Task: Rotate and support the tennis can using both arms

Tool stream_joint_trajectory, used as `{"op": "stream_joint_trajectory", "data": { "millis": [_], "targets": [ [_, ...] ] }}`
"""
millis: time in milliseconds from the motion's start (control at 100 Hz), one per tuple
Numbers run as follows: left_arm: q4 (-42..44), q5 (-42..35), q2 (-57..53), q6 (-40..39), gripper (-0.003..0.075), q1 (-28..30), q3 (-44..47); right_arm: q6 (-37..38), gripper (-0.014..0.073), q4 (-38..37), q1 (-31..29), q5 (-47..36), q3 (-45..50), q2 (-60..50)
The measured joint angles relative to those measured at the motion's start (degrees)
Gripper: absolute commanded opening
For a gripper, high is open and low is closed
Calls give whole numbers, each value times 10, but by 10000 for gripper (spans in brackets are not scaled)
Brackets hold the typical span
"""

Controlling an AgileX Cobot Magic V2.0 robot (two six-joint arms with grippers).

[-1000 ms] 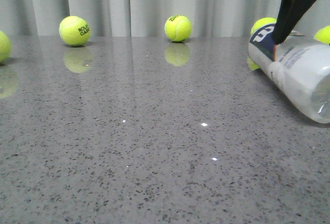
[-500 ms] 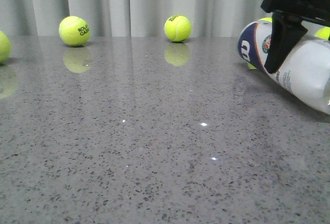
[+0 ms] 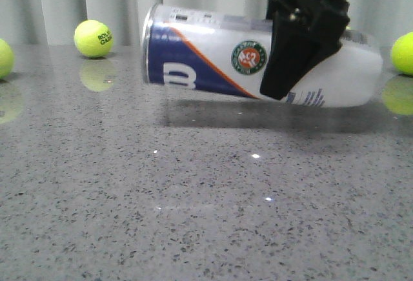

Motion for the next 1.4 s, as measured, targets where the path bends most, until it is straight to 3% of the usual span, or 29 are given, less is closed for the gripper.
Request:
{"op": "stream_joint_trajectory", "data": {
  "millis": [270, 340, 480, 580, 960, 1200, 1290, 1400],
  "targets": [
    [0, 0, 0, 0, -19, 0, 0, -59, 165, 0, 6, -13, 0, 32],
    [0, 0, 0, 0, -19, 0, 0, -59, 290, 0, 6, -18, -1, 32],
    [0, 0, 0, 0, -19, 0, 0, -61, 669, 0, 6, -26, -1, 32],
    [0, 0, 0, 0, -19, 0, 0, -61, 633, -1, 6, -27, -1, 32],
    [0, 0, 0, 0, -19, 0, 0, -61, 633, -3, 6, -26, -6, 32],
    [0, 0, 0, 0, -19, 0, 0, -60, 616, -5, 6, 43, -46, -12],
    [0, 0, 0, 0, -19, 0, 0, -29, 489, -5, 6, 60, -56, -44],
    [0, 0, 0, 0, -19, 0, 0, 62, 136, -5, 6, 71, -59, -79]
  ]
}}
